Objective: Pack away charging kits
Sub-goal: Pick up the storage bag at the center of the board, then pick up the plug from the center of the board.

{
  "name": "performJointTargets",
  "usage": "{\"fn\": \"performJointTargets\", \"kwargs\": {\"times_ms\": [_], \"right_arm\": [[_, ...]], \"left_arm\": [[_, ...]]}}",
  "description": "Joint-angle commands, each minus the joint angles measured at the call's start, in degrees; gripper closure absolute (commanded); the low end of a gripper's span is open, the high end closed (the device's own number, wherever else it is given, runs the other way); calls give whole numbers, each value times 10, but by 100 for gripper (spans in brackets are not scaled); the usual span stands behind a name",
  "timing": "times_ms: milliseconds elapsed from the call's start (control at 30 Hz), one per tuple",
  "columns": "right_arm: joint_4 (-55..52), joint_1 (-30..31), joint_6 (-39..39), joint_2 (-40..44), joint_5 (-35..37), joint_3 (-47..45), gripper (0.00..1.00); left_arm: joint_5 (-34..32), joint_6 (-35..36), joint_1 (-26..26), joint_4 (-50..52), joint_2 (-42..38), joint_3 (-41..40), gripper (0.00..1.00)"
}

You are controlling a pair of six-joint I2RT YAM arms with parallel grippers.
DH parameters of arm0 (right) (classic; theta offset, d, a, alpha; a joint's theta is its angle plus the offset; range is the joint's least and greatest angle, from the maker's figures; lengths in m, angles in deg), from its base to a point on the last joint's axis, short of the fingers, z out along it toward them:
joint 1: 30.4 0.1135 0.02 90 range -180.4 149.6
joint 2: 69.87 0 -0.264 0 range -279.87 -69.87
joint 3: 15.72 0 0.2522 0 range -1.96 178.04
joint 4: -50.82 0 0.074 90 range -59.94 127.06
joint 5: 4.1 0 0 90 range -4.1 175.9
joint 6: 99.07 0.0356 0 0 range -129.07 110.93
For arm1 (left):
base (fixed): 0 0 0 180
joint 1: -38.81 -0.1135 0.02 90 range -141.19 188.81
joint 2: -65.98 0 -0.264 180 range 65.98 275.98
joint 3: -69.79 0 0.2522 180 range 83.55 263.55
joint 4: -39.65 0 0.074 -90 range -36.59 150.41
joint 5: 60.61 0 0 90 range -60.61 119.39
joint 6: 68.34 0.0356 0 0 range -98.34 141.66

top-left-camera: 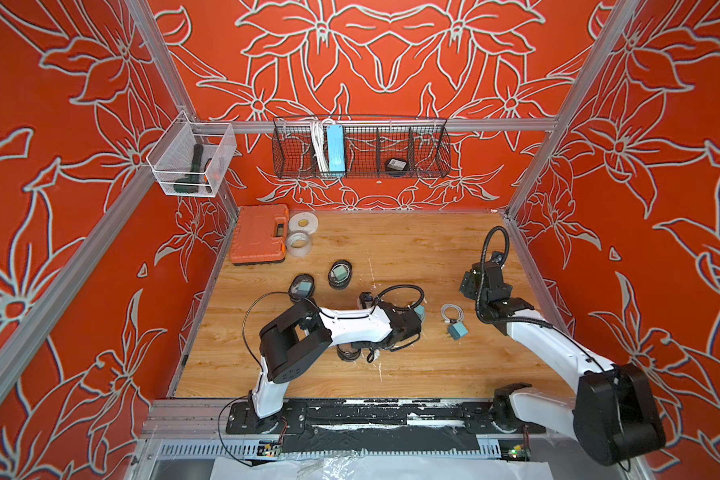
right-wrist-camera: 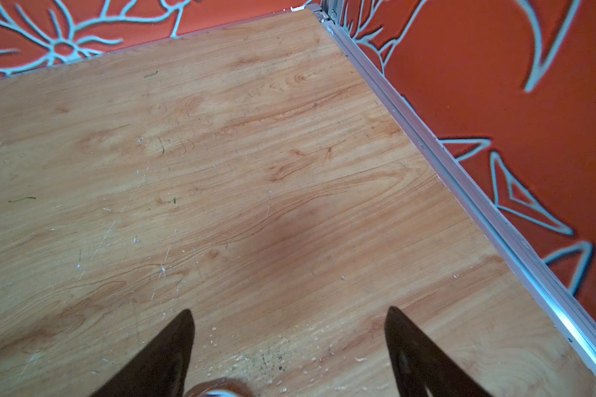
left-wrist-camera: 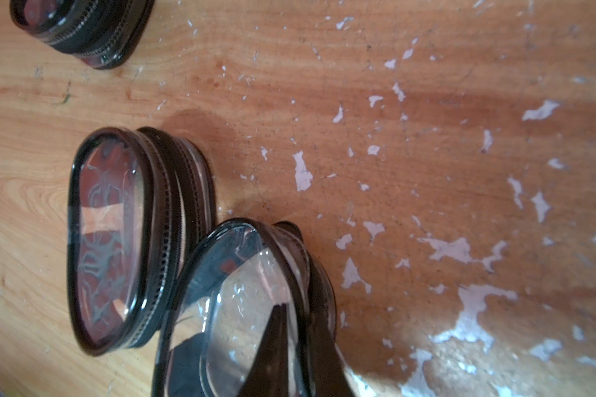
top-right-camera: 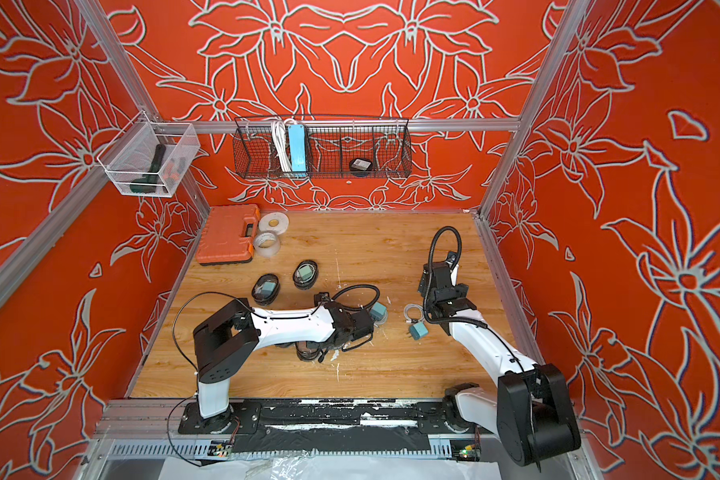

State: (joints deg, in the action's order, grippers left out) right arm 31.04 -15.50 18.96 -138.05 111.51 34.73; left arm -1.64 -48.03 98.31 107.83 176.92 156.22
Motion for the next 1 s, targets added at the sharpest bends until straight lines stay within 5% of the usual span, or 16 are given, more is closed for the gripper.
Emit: {"fn": "performJointTargets", "kwargs": {"times_ms": [0,200,467,667,967], "right_arm": [[-2,-2,12,-1,6,18,13],[-17,-3,18,5,-7,20,17],[-51,22,79,56,-208,-27,28],[-76,136,105,75,-204,-34,32],[-84,239,122,-27,-181,10,30]], "left_arm": [[-7,0,-3,8,-23,6,98],[-15,27,-4,-2,-64,4,100],[10,129,-16,-89,-125,-27,100],[36,205,-52,-148,-161,-42,100],[30,237,-79,-193,-213,-90,100]]}}
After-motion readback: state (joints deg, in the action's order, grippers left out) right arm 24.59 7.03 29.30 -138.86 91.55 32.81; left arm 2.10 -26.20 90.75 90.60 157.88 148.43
